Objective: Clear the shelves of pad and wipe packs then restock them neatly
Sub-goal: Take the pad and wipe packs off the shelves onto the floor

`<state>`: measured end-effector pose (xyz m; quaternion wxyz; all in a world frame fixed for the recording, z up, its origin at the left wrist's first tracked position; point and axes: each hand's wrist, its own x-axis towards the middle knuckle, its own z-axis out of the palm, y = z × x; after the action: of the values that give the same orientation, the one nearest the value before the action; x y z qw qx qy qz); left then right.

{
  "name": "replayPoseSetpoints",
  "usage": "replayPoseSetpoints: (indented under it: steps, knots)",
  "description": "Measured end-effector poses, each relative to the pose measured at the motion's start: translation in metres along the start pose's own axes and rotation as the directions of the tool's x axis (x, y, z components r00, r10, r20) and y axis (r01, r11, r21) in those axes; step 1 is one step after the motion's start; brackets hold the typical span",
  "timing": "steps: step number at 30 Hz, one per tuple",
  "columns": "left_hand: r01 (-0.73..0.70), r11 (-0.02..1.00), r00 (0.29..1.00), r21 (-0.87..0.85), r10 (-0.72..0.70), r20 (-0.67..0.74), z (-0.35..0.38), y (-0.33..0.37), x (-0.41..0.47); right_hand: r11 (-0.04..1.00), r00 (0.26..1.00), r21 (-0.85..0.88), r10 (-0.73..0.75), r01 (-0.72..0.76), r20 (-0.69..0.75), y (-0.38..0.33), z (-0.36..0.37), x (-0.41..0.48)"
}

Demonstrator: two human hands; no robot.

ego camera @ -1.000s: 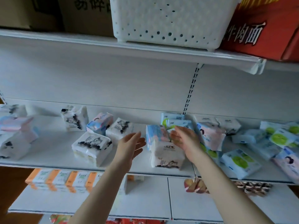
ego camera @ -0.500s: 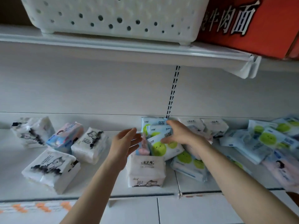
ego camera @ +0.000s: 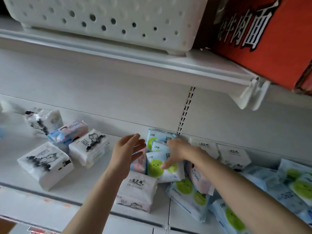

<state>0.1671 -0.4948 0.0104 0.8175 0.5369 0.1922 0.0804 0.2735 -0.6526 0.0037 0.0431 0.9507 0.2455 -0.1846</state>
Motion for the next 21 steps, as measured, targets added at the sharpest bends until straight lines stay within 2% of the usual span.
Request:
replayPoseSetpoints:
  steps: [4,6,7,8,10,12,13,15,17,19,21]
  knots:
    - [-0.004,1.000,1.000,-0.014,0.004,0.002,0.006,0.003,0.001,0.988,0.999,0.153,0.007,0.000,-0.043,0.003,0.004,-0.010]
    - [-0.012,0.999,1.000,-0.035,0.012,-0.004,0.007,0.003,0.003,0.971,0.988,0.239,0.038,0.000,-0.153,0.008,-0.004,-0.015]
    - [-0.020,0.999,1.000,-0.044,0.019,-0.016,0.009,0.003,0.004,0.934,0.971,0.357,0.089,-0.004,-0.223,0.011,-0.011,-0.017]
    - [-0.031,0.998,0.999,-0.048,0.030,-0.033,0.010,0.003,0.005,0.858,0.945,0.514,0.157,0.014,-0.288,0.014,-0.020,-0.021]
    - [-0.047,0.998,0.998,-0.044,0.045,-0.043,0.014,0.002,0.007,0.643,0.873,0.749,0.264,0.158,-0.411,0.014,-0.037,-0.029]
    - [-0.019,0.999,1.000,-0.047,0.019,0.014,0.018,0.000,0.009,0.491,0.825,0.806,0.265,0.330,-0.499,0.002,-0.050,-0.036]
    - [0.005,0.998,0.997,-0.059,-0.001,0.078,0.020,0.000,0.009,0.429,0.827,0.816,0.228,0.388,-0.513,-0.006,-0.053,-0.038]
    - [0.045,0.984,0.971,-0.174,-0.003,0.237,0.020,0.003,0.009,0.307,0.873,0.858,0.136,0.412,-0.468,-0.021,-0.056,-0.036]
    - [0.100,0.931,0.940,-0.351,0.026,0.339,0.013,0.004,0.011,0.194,0.935,0.920,0.037,0.341,-0.354,-0.027,-0.059,-0.032]
    - [0.149,0.907,0.932,-0.393,0.004,0.362,0.001,0.004,0.014,0.124,0.966,0.958,-0.034,0.257,-0.255,-0.027,-0.062,-0.025]
    - [0.137,0.922,0.922,-0.362,0.015,0.388,-0.008,0.004,0.017,0.096,0.973,0.969,-0.076,0.226,-0.220,-0.029,-0.060,-0.017]
